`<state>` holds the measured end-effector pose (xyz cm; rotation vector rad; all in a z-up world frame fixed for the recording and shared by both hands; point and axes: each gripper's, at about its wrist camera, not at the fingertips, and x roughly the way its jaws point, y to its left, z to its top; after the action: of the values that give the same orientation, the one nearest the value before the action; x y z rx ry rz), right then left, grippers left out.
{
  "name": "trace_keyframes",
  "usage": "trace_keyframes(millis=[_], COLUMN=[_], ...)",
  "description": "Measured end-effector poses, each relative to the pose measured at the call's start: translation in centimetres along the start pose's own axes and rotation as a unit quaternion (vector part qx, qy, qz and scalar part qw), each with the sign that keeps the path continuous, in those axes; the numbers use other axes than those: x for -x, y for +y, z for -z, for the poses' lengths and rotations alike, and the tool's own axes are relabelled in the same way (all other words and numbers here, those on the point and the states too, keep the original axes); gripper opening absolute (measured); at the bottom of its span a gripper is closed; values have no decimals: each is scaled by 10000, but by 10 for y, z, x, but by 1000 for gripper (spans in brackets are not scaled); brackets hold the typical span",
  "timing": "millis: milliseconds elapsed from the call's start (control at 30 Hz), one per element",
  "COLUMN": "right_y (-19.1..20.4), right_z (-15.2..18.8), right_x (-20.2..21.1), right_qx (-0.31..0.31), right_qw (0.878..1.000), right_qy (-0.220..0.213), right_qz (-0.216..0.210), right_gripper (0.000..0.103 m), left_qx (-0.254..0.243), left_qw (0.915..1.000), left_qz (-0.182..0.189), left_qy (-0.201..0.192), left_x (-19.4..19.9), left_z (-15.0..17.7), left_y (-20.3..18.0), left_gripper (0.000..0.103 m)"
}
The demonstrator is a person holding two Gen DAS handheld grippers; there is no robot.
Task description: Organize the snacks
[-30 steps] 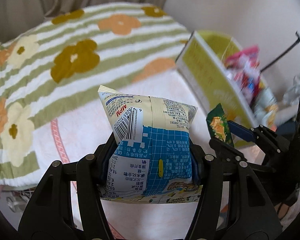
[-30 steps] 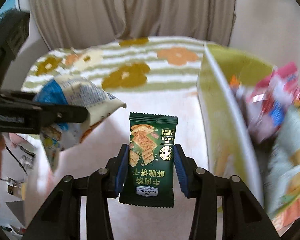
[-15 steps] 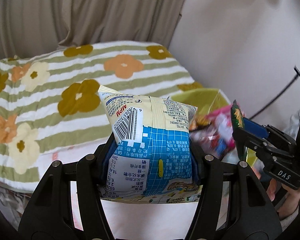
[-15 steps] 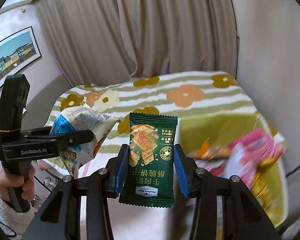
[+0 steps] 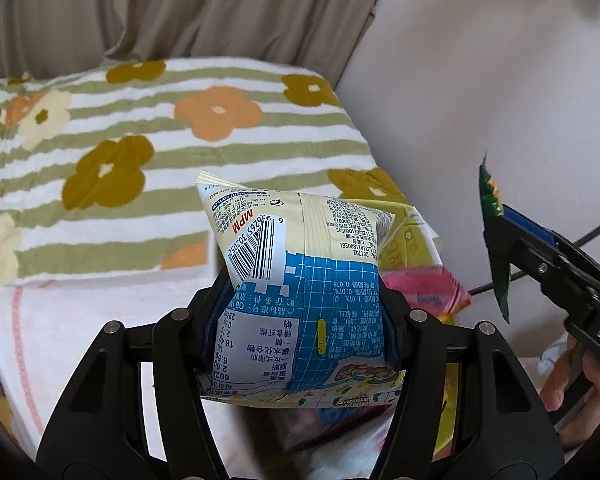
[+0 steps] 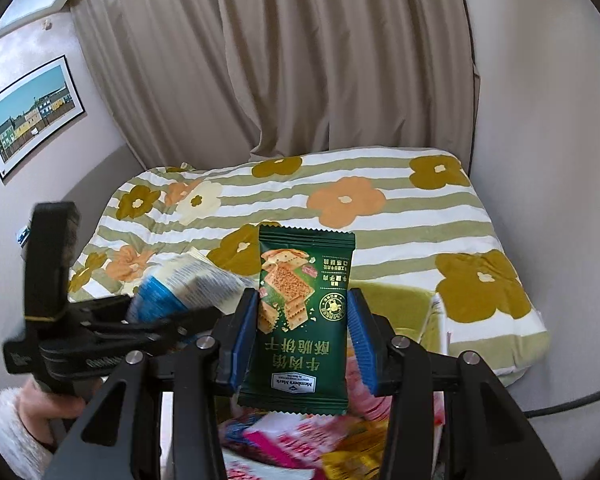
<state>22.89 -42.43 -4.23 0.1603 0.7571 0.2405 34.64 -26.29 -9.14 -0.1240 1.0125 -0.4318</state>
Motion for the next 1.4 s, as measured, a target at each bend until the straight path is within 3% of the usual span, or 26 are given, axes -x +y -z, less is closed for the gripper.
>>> trace_keyframes(millis=[133,200,233,367,500,700,767,833,900,1233,1400], right_y=[-16,-19,-21,-27,-28,-26,-26,-27,-28,-22,5], right_z=[-4,-6,-6,-7,-5,-6,-7,-8,-7,13,17], right_x=[-6,-8,-10,-13,-21,-34,-36,-29,-22,-6,28], right_qx=[-76,-119,-168,-234,-283,-412,-467,-562,-567,-408,-187], right_qw=[9999,9999,9997,9995,9990,9978,9974,9976,9981,9990,9996], right_qy=[56,75,104,173,303,495,504,347,219,183,-116], right_qz=[-68,-85,-105,-155,-181,-184,-194,-197,-129,45,165], right_gripper=[41,40,41,41,41,43,54,91,102,102,102], left_qx=[-76,-112,-116,96,544,544,585,572,548,510,324], left_qw=[9996,9993,9993,9992,9980,9984,9982,9982,9980,9970,9962], left_qz=[-179,-187,-207,-111,224,-70,-120,-188,-310,-559,-634], left_qy=[198,296,293,384,224,133,97,63,11,-130,-508], left_x=[-21,-24,-24,-16,0,12,16,21,27,53,97], left_z=[-9,-9,-8,3,21,28,30,33,36,62,73], left_y=[-12,-13,-11,2,23,35,37,36,36,32,27], left_gripper=[64,98,102,102,102,102,102,102,102,102,102])
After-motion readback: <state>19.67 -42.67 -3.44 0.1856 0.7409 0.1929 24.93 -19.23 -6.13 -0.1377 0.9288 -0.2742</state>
